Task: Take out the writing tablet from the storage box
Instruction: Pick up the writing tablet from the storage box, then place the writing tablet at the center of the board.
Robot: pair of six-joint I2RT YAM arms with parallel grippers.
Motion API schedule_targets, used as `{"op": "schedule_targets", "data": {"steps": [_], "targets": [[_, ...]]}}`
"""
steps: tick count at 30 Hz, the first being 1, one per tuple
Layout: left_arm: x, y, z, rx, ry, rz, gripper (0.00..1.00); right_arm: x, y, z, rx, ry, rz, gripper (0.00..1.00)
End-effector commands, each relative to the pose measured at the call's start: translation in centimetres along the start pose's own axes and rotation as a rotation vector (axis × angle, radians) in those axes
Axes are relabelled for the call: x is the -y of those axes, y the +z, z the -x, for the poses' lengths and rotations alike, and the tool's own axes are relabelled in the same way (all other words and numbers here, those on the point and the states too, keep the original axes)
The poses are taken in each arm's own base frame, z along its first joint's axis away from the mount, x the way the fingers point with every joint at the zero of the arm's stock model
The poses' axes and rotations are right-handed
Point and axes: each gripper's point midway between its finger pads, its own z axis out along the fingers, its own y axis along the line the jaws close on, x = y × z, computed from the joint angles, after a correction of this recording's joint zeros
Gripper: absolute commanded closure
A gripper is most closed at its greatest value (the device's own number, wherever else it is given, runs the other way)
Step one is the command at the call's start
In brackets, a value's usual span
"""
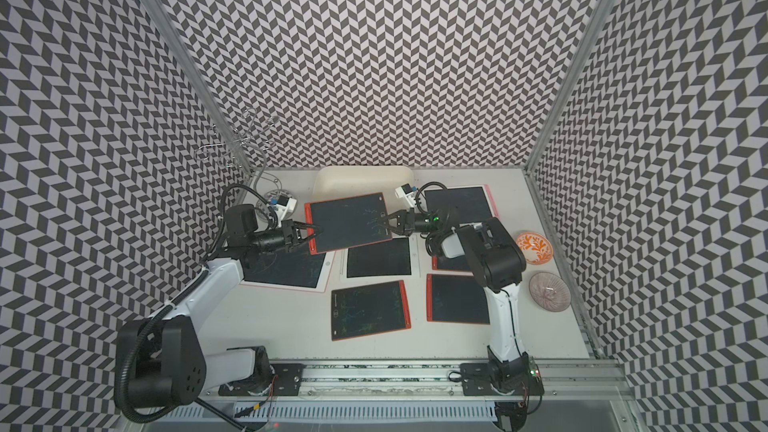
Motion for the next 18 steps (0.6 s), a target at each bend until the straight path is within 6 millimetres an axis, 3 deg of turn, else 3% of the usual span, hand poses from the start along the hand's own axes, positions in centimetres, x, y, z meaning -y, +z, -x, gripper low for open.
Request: {"op": "schedule_targets", "data": {"steps": [1,8,15,17,18], "targets": [[0.0,-0.1,1.1,0.028,0.049,0.043,0.80,-3.7,0.2,0.1,0.005,-0.207,0.045,0.99],[-0.2,-1.2,2.8,0.071,0.094,0.168,0.54,-2.7,0.1,0.9,0.072,-0.191,-0.064,1.00],[0.3,-4.7,5.6,0.185,0.184,0.428,0.17,-2.2,0.4,0.0,0.122,-0.129,-0.145,1.00],[0.5,-5.9,6.2,0.216,0.192,0.486,0.02,-1.9,0.9,-0.4,0.131,-0.103,-0.178,1.00],[0.6,-6.5,6.5,0.233,0.191,0.515,0.01,-1.8,1.2,-0.7,0.136,-0.082,-0.193,1.00]]}}
